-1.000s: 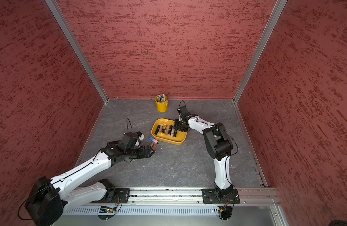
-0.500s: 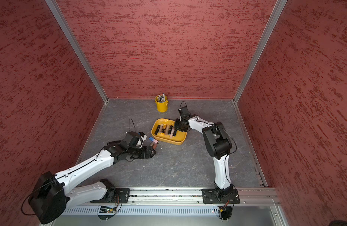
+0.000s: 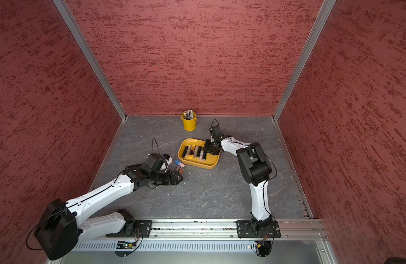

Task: Put the lipstick into the storage box
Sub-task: Place the lipstick in the storage box.

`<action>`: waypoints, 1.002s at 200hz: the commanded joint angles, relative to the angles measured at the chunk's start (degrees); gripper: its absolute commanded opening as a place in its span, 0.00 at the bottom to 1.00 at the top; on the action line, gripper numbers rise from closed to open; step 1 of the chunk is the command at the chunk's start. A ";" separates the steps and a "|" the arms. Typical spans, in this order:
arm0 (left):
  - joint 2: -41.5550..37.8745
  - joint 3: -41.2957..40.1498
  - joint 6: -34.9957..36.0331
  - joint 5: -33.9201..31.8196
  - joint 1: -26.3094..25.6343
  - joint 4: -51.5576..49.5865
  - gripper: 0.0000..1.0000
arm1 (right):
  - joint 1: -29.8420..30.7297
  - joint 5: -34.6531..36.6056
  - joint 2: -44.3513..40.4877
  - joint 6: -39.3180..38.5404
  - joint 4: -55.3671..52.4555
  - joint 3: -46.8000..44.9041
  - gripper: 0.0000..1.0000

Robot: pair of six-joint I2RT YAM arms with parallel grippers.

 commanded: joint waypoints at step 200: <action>17.57 12.41 5.36 -3.79 -1.28 0.18 0.93 | 0.51 1.84 -42.24 -6.50 -6.92 -22.63 0.43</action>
